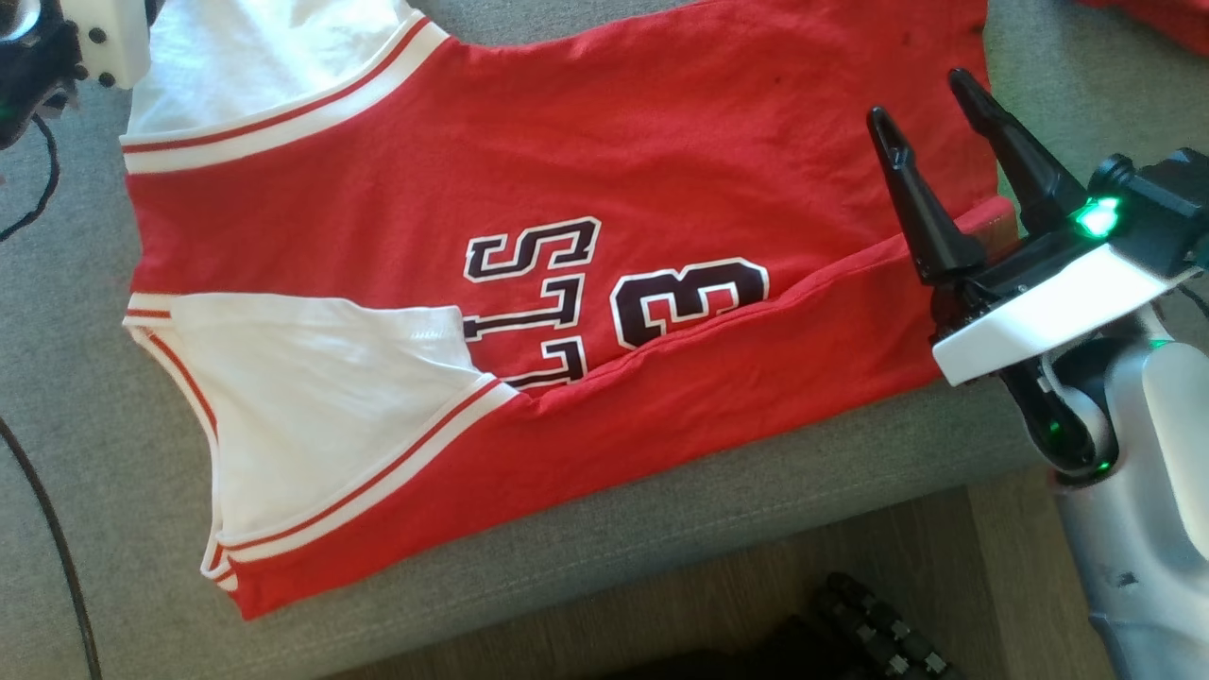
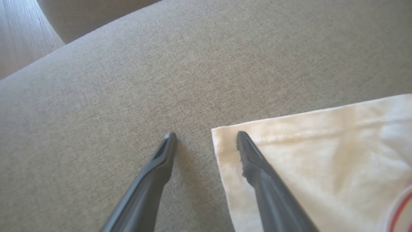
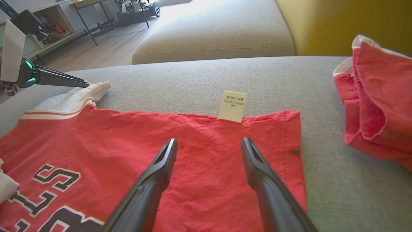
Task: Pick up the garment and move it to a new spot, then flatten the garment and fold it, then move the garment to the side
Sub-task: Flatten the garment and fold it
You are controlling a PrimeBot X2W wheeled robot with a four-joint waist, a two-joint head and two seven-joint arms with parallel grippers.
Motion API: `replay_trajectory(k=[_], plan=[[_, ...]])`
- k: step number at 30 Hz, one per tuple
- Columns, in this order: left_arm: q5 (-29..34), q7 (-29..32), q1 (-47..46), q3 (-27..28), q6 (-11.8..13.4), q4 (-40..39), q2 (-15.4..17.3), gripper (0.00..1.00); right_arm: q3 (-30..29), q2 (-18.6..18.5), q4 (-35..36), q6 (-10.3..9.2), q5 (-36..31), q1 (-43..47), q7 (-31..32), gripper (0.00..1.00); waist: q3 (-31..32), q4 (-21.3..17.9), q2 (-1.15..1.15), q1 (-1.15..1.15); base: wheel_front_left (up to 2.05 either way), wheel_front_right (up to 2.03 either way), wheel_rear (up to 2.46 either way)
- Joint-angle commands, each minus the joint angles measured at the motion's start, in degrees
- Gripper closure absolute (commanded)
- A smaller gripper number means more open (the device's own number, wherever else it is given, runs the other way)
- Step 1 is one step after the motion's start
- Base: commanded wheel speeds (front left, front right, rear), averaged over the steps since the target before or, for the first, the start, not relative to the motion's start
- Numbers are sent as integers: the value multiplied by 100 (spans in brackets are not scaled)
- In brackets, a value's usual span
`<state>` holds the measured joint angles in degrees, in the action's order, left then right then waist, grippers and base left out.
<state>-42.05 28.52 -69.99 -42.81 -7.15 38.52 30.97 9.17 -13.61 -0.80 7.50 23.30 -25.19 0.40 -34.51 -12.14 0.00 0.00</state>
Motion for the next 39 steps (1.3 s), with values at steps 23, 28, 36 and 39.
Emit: replay_trajectory(k=[23, 28, 36, 39], plan=[[-555, -315, -248, -728, -34, -382, 588, 100, -768, 546, -1196, -1, -886, -1455, 1457, 0, 353, -18, 0, 0, 0, 0, 0], [-622, -376, -272, -875, -34, -355, 587, 100, -875, 704, -1672, -1, -1302, -1912, 2106, 0, 387, 38, 0, 0, 0, 0, 0], [-723, -437, -396, -1080, -34, -341, 547, 100, -1152, 847, -2161, -1, -1525, -2309, 2748, 0, 378, 132, 0, 0, 0, 0, 0], [-747, -463, -454, -1152, -34, -335, 523, 100, -1289, 870, -2250, -1, -1592, -2397, 2771, 0, 353, 172, 0, 0, 0, 0, 0]])
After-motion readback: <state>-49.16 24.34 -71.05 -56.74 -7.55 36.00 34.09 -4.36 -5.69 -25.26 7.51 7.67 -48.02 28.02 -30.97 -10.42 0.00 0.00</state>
